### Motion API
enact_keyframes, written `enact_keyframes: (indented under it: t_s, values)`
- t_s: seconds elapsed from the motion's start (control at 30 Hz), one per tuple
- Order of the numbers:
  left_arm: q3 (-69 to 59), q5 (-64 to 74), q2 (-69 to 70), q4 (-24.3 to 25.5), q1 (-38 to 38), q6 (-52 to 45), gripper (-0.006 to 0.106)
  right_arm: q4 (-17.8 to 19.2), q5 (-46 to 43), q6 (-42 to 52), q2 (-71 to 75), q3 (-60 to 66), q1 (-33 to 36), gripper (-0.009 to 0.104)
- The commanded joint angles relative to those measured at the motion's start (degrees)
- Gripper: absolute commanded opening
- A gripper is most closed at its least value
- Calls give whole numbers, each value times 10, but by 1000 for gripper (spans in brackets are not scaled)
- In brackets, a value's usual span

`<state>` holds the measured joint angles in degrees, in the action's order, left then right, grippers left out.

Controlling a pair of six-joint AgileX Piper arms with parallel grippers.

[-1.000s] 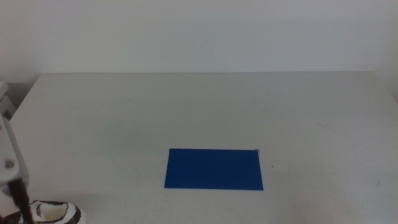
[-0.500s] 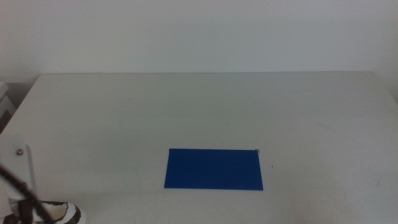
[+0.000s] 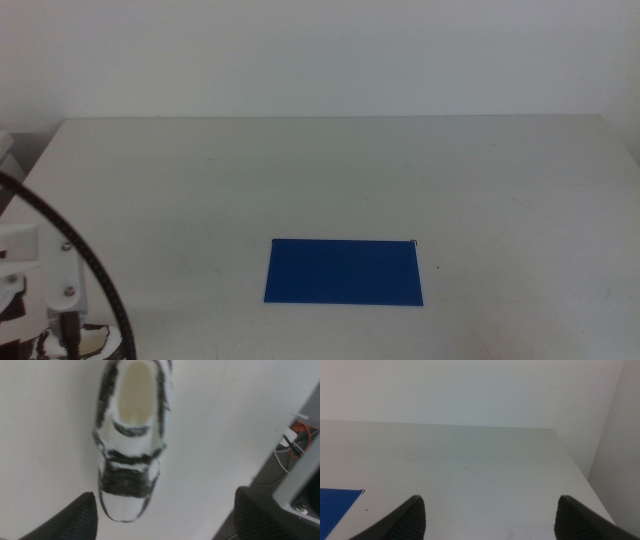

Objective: Use one arm to grab the shoe from the table and place it on the mat.

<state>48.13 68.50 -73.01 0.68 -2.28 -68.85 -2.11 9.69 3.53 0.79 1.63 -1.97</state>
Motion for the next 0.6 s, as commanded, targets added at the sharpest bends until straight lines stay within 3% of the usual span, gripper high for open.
enact_keyframes:
  t_s: [0.0,0.57]
  values:
    - [13,-17,-1,-7,-1,-2,93,5,-45,7,12,-5,-3,66]
    - [13,-58,-92,-7,-1,-24,93,5,-45,7,12,-5,-3,66]
